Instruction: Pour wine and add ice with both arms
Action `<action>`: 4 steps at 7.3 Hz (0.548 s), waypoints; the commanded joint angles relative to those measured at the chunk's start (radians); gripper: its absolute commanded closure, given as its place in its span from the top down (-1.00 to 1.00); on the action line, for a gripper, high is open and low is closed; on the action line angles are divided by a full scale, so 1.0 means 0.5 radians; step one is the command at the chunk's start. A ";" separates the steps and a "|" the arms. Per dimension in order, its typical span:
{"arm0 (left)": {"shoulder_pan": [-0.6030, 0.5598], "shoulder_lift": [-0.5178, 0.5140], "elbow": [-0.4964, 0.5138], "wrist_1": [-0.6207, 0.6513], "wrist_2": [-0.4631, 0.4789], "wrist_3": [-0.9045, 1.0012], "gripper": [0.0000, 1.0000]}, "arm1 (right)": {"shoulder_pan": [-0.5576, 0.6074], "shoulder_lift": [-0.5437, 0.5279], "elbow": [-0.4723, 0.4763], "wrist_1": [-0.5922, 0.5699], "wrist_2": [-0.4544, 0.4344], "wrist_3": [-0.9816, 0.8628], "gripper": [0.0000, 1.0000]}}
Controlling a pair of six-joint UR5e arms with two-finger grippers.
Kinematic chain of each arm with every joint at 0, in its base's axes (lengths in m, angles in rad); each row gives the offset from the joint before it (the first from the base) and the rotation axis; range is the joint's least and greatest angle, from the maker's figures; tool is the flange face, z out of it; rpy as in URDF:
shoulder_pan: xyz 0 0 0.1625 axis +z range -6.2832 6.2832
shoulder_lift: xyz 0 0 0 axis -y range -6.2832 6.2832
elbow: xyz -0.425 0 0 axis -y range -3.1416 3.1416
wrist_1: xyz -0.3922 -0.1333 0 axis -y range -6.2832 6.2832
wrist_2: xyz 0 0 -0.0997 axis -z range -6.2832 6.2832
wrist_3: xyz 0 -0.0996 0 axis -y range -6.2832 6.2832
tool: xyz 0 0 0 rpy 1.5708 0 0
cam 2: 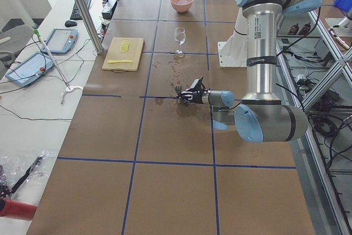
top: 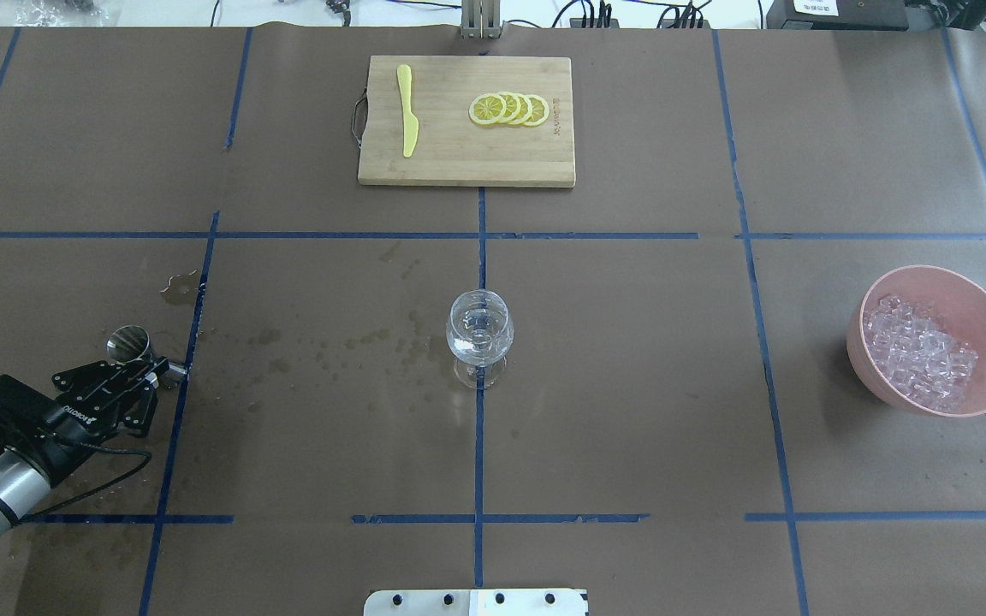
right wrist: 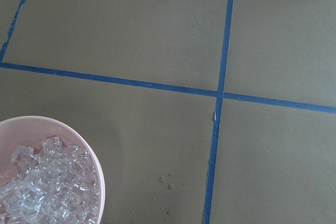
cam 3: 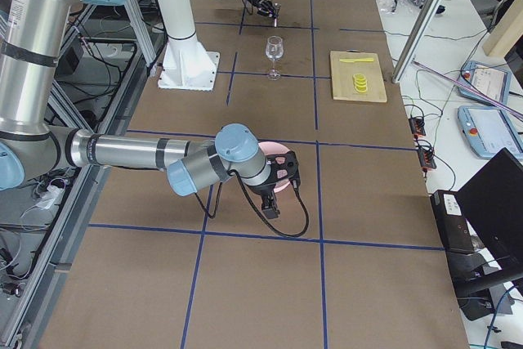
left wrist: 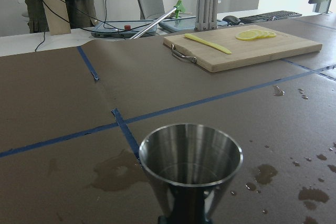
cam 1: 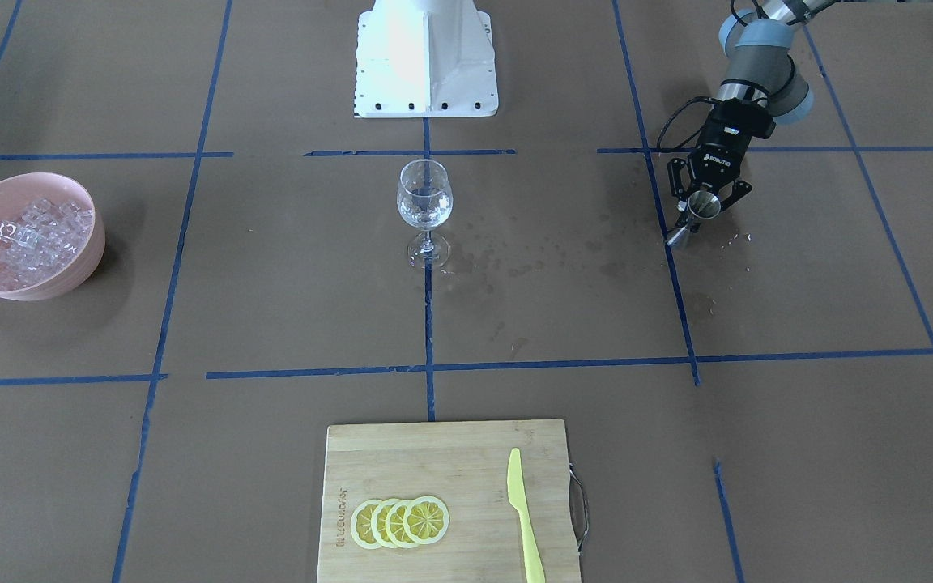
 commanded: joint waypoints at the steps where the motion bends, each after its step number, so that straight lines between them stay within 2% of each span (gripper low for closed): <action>1: 0.000 0.004 0.000 -0.007 0.000 0.002 -0.28 | 0.002 0.000 0.002 0.000 0.000 0.004 1.00; 4: 0.000 0.001 -0.003 -0.016 0.000 0.002 0.13 | -0.001 0.000 0.002 0.000 0.000 0.010 1.00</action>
